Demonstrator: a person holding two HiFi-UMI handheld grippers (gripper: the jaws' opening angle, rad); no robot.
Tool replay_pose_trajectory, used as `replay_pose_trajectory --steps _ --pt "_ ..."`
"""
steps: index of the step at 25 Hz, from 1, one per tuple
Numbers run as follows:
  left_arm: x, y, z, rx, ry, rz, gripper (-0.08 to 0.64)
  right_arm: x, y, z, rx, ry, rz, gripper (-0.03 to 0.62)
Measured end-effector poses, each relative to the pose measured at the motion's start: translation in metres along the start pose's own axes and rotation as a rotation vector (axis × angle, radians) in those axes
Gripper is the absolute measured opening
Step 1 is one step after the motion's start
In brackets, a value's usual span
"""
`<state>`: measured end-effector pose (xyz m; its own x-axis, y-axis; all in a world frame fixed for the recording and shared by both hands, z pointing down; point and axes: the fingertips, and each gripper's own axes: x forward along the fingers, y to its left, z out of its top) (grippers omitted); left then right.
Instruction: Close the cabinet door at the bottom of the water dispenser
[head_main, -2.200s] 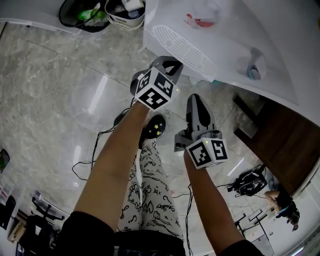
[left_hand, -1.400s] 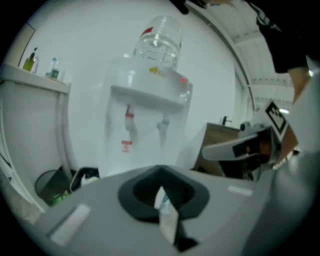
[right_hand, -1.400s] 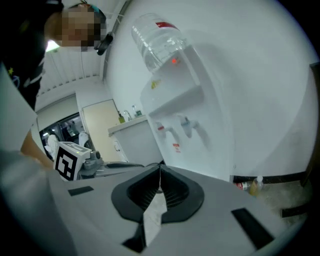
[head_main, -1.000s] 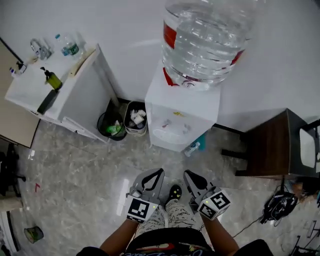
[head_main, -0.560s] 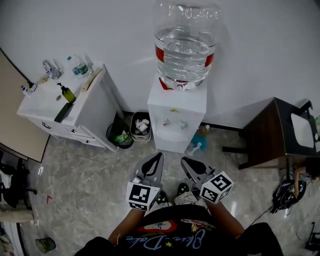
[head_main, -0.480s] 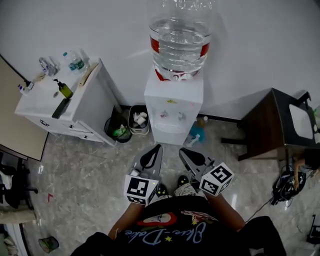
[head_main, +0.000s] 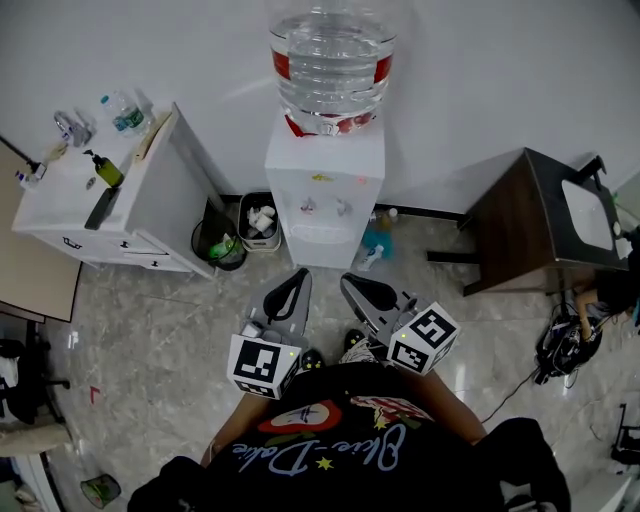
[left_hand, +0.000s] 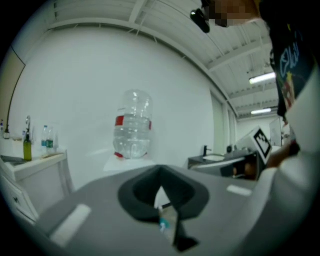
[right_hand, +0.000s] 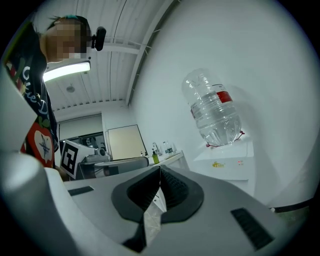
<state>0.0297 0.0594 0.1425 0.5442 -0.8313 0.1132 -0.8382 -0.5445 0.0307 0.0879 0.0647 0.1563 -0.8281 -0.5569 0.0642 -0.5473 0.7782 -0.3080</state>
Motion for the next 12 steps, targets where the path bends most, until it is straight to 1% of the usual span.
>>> replay_pose_trajectory --steps 3,8,12 --pt "0.0 0.002 0.001 0.012 -0.005 -0.012 -0.003 0.003 0.001 0.003 0.004 -0.018 -0.003 0.015" --pt "-0.008 0.015 -0.005 -0.008 0.018 -0.003 -0.003 0.011 0.005 0.004 -0.009 -0.008 0.001 0.015" --pt "-0.008 0.023 -0.002 -0.013 0.018 0.001 -0.003 0.017 0.006 0.01 -0.037 -0.005 0.01 0.015"
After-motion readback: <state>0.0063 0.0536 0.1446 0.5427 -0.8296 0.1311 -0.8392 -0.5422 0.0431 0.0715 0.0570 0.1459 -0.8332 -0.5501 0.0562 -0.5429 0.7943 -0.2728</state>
